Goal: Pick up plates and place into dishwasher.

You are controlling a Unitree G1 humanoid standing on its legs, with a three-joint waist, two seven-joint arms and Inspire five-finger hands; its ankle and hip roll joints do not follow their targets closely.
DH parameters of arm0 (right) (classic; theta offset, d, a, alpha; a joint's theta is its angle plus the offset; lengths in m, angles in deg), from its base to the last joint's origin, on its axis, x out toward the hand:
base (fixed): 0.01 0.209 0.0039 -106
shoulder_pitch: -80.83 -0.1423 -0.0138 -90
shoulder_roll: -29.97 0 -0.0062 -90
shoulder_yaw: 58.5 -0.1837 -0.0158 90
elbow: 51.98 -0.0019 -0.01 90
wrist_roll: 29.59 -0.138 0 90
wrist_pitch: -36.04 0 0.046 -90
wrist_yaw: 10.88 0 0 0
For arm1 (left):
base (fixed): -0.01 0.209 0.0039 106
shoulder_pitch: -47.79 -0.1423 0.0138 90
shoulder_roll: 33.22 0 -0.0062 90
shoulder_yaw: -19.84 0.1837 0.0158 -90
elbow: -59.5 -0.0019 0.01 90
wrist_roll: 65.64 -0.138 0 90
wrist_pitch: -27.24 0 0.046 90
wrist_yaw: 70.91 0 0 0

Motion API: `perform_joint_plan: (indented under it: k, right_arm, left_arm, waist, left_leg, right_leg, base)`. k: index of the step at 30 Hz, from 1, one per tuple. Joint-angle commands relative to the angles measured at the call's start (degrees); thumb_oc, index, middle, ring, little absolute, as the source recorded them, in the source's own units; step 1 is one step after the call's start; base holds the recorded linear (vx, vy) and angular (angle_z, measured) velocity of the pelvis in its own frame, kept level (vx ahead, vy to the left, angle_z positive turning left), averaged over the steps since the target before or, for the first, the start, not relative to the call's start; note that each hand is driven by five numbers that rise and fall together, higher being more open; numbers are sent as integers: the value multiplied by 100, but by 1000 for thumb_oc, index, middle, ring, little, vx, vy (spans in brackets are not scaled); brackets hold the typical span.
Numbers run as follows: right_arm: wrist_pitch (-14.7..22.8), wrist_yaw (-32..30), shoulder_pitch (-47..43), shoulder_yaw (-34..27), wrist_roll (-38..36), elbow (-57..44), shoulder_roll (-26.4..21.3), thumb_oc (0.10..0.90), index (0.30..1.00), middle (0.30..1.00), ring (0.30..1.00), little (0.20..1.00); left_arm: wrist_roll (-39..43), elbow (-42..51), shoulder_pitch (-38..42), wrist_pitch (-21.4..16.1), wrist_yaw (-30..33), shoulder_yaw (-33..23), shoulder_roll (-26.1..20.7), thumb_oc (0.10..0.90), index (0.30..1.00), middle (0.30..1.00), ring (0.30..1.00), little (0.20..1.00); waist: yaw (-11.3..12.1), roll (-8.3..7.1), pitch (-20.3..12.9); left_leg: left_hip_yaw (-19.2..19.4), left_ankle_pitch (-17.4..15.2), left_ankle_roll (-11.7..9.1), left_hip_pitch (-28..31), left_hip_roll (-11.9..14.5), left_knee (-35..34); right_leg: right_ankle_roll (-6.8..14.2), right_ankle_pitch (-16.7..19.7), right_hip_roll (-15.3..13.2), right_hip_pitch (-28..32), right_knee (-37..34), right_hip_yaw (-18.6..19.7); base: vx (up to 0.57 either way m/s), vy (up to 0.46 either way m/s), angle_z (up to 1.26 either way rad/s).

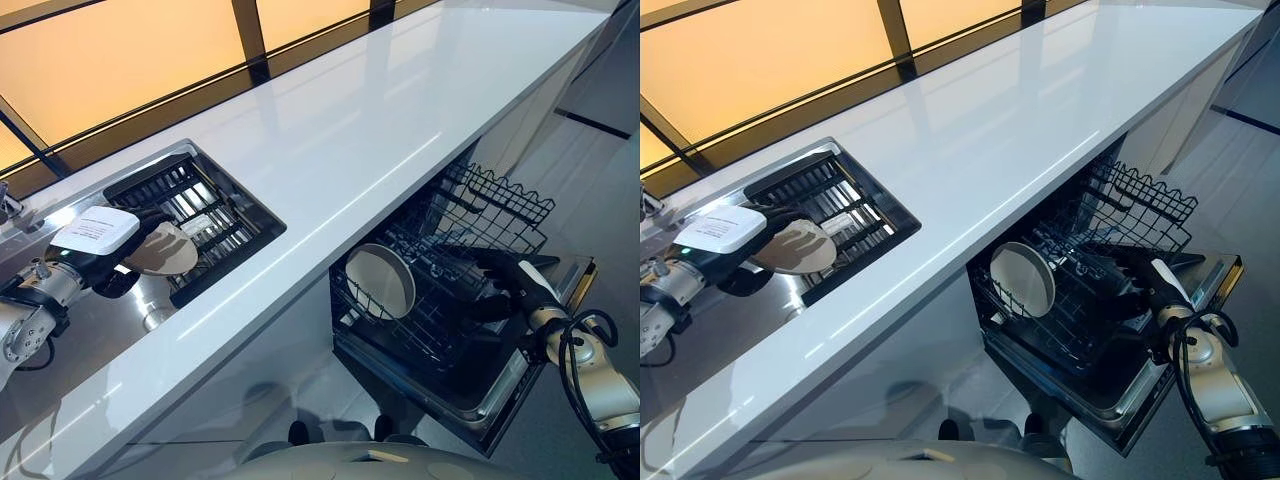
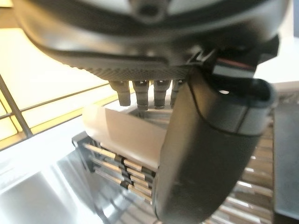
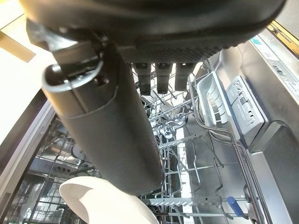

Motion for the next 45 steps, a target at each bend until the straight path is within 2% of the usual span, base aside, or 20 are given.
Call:
perform_joint_plan:
  k: [1, 3, 4, 5, 7, 15, 26, 36, 42, 45]
  right_arm:
    - [533, -252, -887, 130, -93, -98, -449, 800, 900, 900, 900, 900]
    - [534, -286, -917, 158, -89, -71, -441, 800, 900, 900, 900, 900]
    - [536, -290, -917, 155, -95, -69, -445, 800, 900, 900, 900, 900]
    - [532, -284, -912, 128, -99, -73, -458, 800, 900, 900, 900, 900]
    - [549, -273, -891, 90, -101, -65, -471, 800, 900, 900, 900, 900]
    - [633, -270, -877, 1, -78, -92, -475, 800, 900, 900, 900, 900]
    - [838, -271, -866, -95, -25, -279, -517, 800, 900, 900, 900, 900]
    - [901, -356, -880, -241, -46, -572, -478, 800, 900, 900, 900, 900]
    - [967, -458, -945, -325, -274, -748, -452, 800, 900, 900, 900, 900]
    - [1126, -583, -950, -407, -554, -958, -340, 800, 900, 900, 900, 900]
  left_arm:
    - [360, -465, 927, 351, 47, -172, -472, 800, 900, 900, 900, 900]
    - [395, -626, 1047, 387, -3, -38, -437, 800, 900, 900, 900, 900]
    - [398, -661, 1069, 393, -13, -16, -432, 729, 839, 839, 839, 829]
    - [425, -737, 1135, 449, -48, 36, -409, 328, 495, 495, 495, 428]
    - [454, -805, 1168, 471, -50, 61, -404, 100, 300, 300, 300, 200]
    - [418, -927, 1290, 467, 167, 37, -470, 100, 300, 300, 300, 200]
    - [260, -669, 1231, 445, 1648, -343, -589, 100, 300, 300, 300, 200]
    - [398, 545, 1191, 174, 2212, -957, -471, 100, 300, 300, 300, 200]
    - [268, 1420, 1154, 300, 2377, -1370, -492, 100, 300, 300, 300, 200]
    - [885, 1877, 1153, 298, 2299, -1563, -307, 100, 300, 300, 300, 200]
  waist:
    - [-48, -159, -174]
    - [-55, -162, -182]
    - [-58, -164, -183]
    - [-75, -167, -185]
    - [-89, -169, -183]
    - [-119, -172, -164]
    - [-90, -187, -188]
    - [-46, -238, -248]
    - [-9, -253, -297]
    - [8, -266, -321]
  left_leg:
    - [200, -272, 15, 48, -183, 27]
    - [211, -276, 13, 49, -182, 27]
    - [215, -276, 13, 50, -182, 27]
    - [226, -279, 10, 53, -179, 27]
    - [241, -279, 8, 54, -176, 27]
    - [278, -281, 8, 61, -168, 27]
    - [264, -281, -4, 34, -181, 27]
    - [223, -223, -4, -15, -192, 27]
    - [208, -233, -16, -18, -190, 27]
    - [199, -237, -21, -14, -186, 27]
  right_leg:
    - [371, 10, -35, 162, 24, -34]
    - [374, 10, -32, 160, 24, -26]
    - [375, 10, -31, 160, 24, -25]
    - [380, 8, -27, 157, 24, -14]
    - [382, 12, -21, 153, 24, -2]
    - [381, 26, -8, 140, 24, 36]
    - [369, 12, -15, 134, 24, 28]
    - [334, 50, -23, 107, 24, 10]
    - [328, 41, -24, 106, 24, -1]
    - [327, 38, -26, 110, 24, -17]
  base:
    - [0, 0, 0]
    - [0, 0, 0]
    - [-7, 5, -4]
    - [-7, 6, -7]
    - [-9, 5, -6]
    - [-5, 0, -2]
    - [-4, 0, -1]
    - [-8, -1, 0]
    - [-6, 0, 0]
    - [0, 0, 0]
